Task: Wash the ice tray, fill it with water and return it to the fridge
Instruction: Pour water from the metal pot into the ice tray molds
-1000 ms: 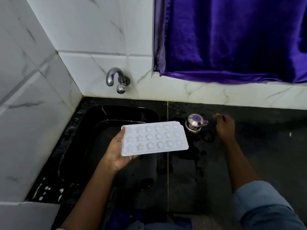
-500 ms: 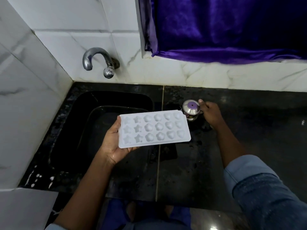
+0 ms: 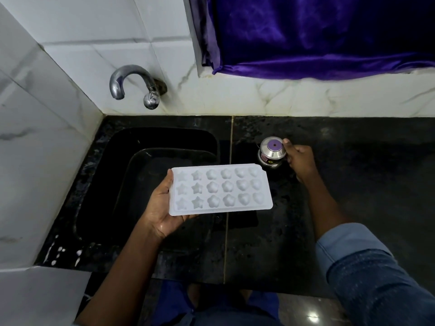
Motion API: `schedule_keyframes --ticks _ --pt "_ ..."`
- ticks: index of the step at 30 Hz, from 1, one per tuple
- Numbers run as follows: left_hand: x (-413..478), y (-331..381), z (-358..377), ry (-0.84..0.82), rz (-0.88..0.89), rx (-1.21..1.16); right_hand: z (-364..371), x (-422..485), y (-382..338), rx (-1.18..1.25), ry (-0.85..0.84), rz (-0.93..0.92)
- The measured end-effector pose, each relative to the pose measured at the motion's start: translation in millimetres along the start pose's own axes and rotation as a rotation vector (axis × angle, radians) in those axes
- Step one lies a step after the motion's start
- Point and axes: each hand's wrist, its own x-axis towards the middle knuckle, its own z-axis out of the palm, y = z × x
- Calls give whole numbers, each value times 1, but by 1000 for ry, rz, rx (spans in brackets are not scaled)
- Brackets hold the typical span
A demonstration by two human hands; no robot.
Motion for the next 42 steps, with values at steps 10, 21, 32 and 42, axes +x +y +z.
schedule_keyframes --ticks 10,21,32,42 --pt "-18 5 -18 -49 19 -104 -12 -35 -49 298 1 59" --pt "-45 17 -33 -123 49 -136 -18 -88 -151 239 -117 -89" --pt "-53 21 -44 -143 87 -112 1 -111 -165 101 -266 -97" --pt "-53 18 -50 -187 89 -117 3 -122 -182 4 -276 -163"
